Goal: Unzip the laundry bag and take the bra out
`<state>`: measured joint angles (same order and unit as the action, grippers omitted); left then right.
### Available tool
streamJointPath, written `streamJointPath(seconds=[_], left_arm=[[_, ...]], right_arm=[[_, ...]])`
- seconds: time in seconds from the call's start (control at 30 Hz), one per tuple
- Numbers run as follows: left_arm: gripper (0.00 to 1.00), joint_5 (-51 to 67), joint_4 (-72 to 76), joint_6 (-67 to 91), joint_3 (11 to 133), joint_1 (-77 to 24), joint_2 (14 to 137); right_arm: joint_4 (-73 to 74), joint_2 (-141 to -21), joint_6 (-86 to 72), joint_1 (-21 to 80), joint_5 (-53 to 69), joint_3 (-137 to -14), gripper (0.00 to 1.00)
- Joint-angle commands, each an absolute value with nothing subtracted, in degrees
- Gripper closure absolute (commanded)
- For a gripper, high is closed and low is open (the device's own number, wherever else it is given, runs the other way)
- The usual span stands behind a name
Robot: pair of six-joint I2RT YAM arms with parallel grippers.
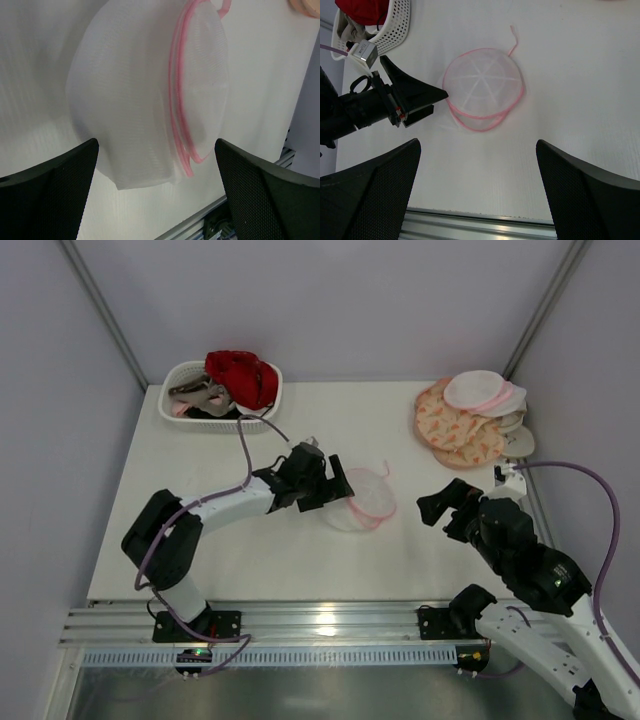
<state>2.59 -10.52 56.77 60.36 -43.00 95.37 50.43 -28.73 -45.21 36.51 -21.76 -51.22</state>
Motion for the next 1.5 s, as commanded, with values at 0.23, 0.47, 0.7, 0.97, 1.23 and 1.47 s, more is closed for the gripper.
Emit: streamJointPath(seconds=[0.23, 0.47, 0.7, 0.97, 1.23, 1.47], left_arm=[[0.01, 1.58, -5.45, 58.71, 70.05, -44.56, 106.86], [0.37, 4.74, -0.63, 59.32, 70.75, -44.65, 111.71], [0.77, 7.37, 5.08, 60.91, 69.79, -44.56, 113.11], [1.00, 7.91, 10.29, 62.05, 78.45, -44.21, 117.24], [1.00, 4.93, 5.28, 63.45, 99.47, -39.21, 129.35], [1.00, 3.95, 4.75, 70.12, 119.15, -32.44, 139.56]], right_arm=[[50.36, -26.90, -44.21, 36.21, -21.80, -51.94, 0.00], [51.15, -24.61, -44.65, 36.21, -21.97, -51.50, 0.01], [52.47, -23.20, -44.47, 36.21, -22.41, -52.29, 0.01], [54.92, -22.68, -43.95, 36.21, -23.64, -54.31, 0.00], [58.88, -20.57, -43.33, 36.30, -25.66, -57.13, 0.01], [61.08, -19.78, -43.33, 36.30, -25.93, -57.66, 0.01]])
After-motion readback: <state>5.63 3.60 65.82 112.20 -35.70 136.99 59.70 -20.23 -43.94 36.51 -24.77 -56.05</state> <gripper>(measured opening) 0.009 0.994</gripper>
